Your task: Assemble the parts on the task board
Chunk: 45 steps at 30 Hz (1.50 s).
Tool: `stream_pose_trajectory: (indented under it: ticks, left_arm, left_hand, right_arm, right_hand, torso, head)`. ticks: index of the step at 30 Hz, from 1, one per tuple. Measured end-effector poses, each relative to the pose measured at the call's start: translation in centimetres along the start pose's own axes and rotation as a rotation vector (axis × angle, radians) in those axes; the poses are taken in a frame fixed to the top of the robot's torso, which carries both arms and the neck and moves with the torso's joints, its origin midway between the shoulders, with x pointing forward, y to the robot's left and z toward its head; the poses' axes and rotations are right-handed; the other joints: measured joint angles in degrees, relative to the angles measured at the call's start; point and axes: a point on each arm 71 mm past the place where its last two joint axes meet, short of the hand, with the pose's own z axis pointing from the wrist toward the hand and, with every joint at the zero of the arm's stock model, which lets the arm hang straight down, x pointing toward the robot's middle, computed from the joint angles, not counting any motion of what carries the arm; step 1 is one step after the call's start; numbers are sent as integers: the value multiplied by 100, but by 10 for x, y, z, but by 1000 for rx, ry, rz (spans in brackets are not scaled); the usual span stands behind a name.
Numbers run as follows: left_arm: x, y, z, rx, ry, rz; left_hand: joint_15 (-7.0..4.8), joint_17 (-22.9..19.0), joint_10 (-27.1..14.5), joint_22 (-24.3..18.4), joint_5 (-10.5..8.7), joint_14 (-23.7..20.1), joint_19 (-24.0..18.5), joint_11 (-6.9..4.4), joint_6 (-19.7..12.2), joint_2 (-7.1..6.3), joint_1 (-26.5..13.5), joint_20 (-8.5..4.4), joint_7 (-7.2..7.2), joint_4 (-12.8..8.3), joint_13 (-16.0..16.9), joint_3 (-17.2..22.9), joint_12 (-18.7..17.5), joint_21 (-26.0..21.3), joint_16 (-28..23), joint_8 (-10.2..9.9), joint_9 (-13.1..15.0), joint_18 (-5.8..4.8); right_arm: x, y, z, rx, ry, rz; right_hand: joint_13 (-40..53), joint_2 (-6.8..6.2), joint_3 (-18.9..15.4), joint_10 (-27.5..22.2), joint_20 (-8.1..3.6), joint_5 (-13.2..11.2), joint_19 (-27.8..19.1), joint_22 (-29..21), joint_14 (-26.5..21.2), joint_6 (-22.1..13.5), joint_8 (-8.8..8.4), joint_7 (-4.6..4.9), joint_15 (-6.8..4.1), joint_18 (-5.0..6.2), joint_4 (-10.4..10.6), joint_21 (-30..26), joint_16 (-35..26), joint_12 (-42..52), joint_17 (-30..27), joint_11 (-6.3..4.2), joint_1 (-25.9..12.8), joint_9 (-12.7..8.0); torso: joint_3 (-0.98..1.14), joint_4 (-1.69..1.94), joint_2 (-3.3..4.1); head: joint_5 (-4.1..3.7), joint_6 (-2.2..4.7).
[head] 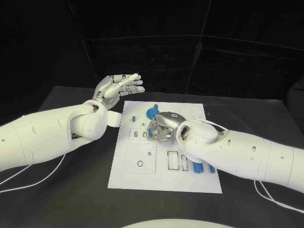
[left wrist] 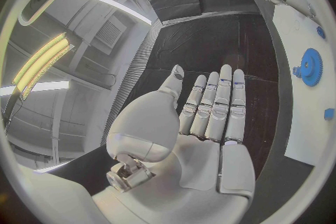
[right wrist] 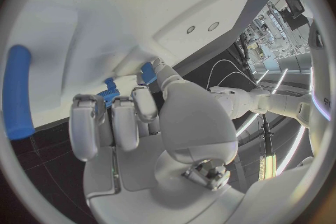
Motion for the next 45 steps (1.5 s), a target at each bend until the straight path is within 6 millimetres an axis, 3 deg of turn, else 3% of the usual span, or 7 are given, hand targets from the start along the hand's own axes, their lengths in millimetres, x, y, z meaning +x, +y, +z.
stream_pose_trajectory:
  ticks: [19, 29, 32, 33, 37, 39, 45]
  left_arm:
    - [-2, 0, 0, 0, 3, 3]
    - [-15, 1, -3, -56, 44, 92]
    - [-19, 2, -5, -118, 78, 150]
    - [-19, 2, -5, -131, 85, 161]
    - [-18, 3, -4, -246, 147, 243]
    - [-17, 5, -4, -317, 183, 286]
    - [-8, 15, -4, -579, 320, 479]
  left_hand:
    - [-65, 30, 139, -4, 0, 233, 194, -90, 141, 27, -27, -65, 6, -16, 3, -16, 0, 5, 18, 0, 0, 0]
    - [-703, 685, 1387, 314, 38, 2118, 1600, -593, 738, 161, -67, -690, -428, -123, 147, 85, 365, 797, 1168, 128, 32, -2]
    - [-989, 2298, 2081, 651, 38, 2476, 2587, -899, 888, 1, -233, -1069, -686, -139, 390, 25, 808, 1499, 3156, 221, 79, -3]
    - [-1011, 2597, 2125, 677, 38, 2476, 2639, -909, 890, -7, -265, -1096, -688, -124, 418, 10, 855, 1550, 3488, 227, 84, -4]
    - [-1103, 5609, 2173, 1076, 67, 2497, 3124, -983, 848, -75, -438, -1215, -728, 7, 861, -98, 1485, 2244, 6173, 419, 182, -4]
    - [-1158, 6681, 1959, 2177, 68, 2506, 3449, -1002, 786, -75, -438, -1266, -728, 93, 1196, -104, 1904, 3235, 6943, 576, 260, -101]
    - [-1159, 7099, 1574, 4186, 21, 2506, 3760, -994, 617, 3, -516, -1303, -762, 373, 1791, -241, 2671, 4841, 7373, 943, 435, -272]
  right_arm:
    - [-2, -3, -7, -22, -84, 32]
    - [-39, -15, -38, -170, -156, 82]
    - [-61, -27, -48, -183, -172, 84]
    - [-65, -30, -51, -181, -174, 86]
    - [-85, -51, -65, -150, -175, 107]
    - [-93, -61, -72, -130, -177, 119]
    - [-113, -89, -87, -66, -188, 152]
  right_hand:
    - [-158, -214, -622, -205, 114, 321, 8, 0, 0, -695, -155, 169, 103, 0, 385, 0, -54, -160, 0, 122, -101, 10]
    - [-169, -93, -737, -225, 144, 533, 20, 0, -20, -717, -37, 155, 123, 1, 358, -55, -114, -127, 0, 143, 180, 34]
    - [-180, -29, -758, -225, 144, 637, 20, 0, -20, -677, 2, 115, 123, 0, 299, -64, -133, -127, 0, 143, 379, 34]
    - [-185, -20, -753, -225, 144, 637, 20, 0, -20, -677, 14, 116, 123, 0, 294, -64, -146, -127, 0, 143, 393, 34]
    - [-192, -22, -769, -246, 144, 637, 20, 0, -20, -677, 39, 116, 122, 0, 279, -86, -163, -127, 0, 122, 445, 34]
    - [-192, -22, -769, -246, 144, 637, 20, 0, -20, -677, 39, 116, 122, 0, 279, -86, -163, -128, 0, 122, 445, 34]
    - [-191, -43, -815, -246, 144, 637, 20, 0, -20, -656, 68, 95, 122, 0, 232, -86, -163, -127, 0, 122, 501, 38]
  torso:
    - [4, -4, -2]
    - [10, -4, -32]
    - [15, -12, -57]
    - [16, -14, -63]
    - [26, -21, -98]
    - [34, -25, -116]
    - [71, -41, -172]
  head:
    - [-21, 8]
    - [0, 10]
    - [-3, -2]
    - [-3, -3]
    - [4, -23]
    - [13, -30]
    - [51, -55]
